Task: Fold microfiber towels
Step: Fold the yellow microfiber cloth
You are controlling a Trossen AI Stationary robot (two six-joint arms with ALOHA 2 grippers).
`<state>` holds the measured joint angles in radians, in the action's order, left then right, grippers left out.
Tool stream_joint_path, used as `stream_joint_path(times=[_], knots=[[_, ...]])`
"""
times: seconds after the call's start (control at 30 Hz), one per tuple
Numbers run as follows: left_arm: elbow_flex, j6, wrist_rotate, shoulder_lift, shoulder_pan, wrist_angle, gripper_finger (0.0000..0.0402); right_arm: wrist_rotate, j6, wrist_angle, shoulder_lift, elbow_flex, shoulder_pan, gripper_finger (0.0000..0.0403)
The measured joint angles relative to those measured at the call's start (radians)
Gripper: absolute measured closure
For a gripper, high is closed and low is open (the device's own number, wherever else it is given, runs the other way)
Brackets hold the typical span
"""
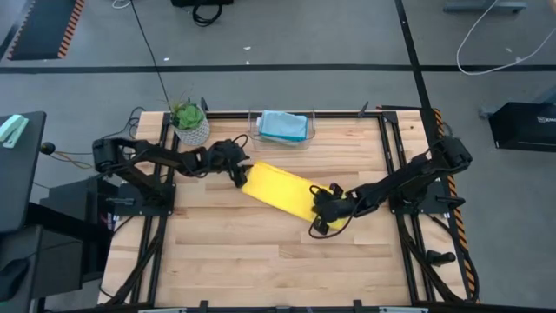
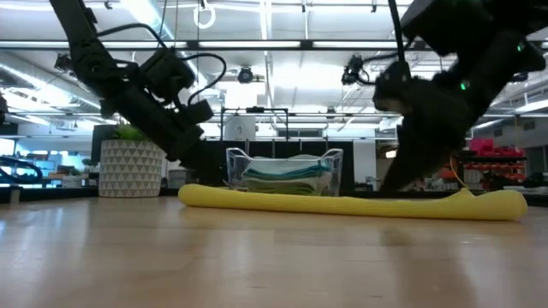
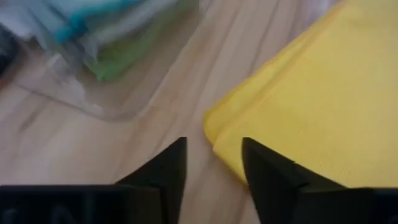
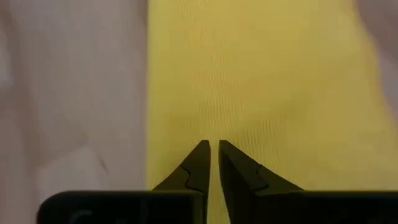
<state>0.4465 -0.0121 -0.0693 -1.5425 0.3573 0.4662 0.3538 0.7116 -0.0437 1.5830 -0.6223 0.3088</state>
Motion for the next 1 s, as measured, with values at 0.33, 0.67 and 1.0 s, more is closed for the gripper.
stream_joint_path(times=[0.33, 0.67, 1.0], knots=[[-0.033, -0.003, -0.006, 0.222, -0.059, -0.092, 0.0250, 0.186, 0.027, 0.129, -0.176, -0.005, -0.001, 0.0343], [-0.341, 0.114, -0.004, 0.314, -0.262, 0.524, 0.0382, 0.280, 0.002, 0.307, 0.045, -0.128, -0.061, 0.0389], [-0.435, 0.061, -0.005, 0.319, -0.360, 0.734, 0.0389, 0.203, -0.014, 0.145, 0.335, -0.481, -0.197, 0.0395]])
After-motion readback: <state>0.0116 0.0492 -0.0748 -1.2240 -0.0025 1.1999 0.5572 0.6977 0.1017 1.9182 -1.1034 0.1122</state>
